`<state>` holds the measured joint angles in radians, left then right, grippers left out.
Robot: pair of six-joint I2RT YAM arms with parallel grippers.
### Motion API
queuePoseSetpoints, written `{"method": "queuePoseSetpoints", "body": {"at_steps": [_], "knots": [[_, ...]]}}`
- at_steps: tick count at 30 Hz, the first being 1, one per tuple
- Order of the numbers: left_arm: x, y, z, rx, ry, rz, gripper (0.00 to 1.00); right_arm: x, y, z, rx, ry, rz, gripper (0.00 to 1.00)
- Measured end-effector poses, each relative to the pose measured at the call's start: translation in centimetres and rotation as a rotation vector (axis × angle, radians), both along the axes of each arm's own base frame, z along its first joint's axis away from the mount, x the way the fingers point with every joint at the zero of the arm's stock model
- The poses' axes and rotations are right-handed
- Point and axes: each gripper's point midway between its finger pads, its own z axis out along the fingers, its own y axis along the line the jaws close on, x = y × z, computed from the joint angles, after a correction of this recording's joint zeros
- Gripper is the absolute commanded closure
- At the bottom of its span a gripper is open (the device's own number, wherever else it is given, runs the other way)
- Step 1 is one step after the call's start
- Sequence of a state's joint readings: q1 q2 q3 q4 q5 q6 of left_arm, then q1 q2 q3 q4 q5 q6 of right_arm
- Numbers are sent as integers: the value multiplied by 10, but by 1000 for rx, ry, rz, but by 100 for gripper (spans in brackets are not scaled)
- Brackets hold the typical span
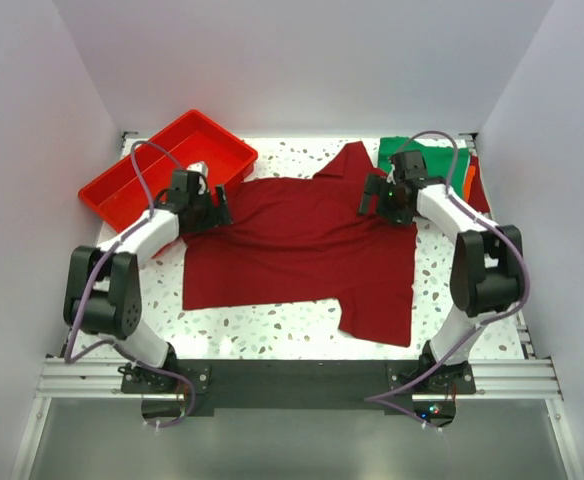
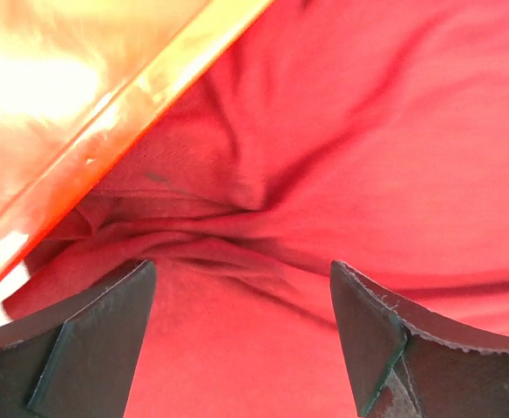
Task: Fold and stack the t-shirts
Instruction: Flatten the tshirt out, then fold the tshirt
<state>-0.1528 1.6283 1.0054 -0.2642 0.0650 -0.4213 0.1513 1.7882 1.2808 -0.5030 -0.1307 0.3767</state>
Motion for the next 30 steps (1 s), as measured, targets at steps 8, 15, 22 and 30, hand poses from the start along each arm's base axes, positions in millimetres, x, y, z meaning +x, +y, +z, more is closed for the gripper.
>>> {"method": "queuePoseSetpoints", "body": {"at_steps": [8, 15, 22, 30], "knots": [[-26, -15, 57, 23, -159, -53, 14, -16, -1, 76, 38, -183, -7, 2], [-99, 10, 10, 46, -2, 73, 13, -72, -3, 42, 53, -88, -13, 2], [-155, 45, -2, 62, 52, 335, 23, -106, -5, 17, 53, -4, -20, 2], [-189, 66, -21, 26, 105, 626, 37, -108, -2, 24, 82, -22, -22, 2]]}}
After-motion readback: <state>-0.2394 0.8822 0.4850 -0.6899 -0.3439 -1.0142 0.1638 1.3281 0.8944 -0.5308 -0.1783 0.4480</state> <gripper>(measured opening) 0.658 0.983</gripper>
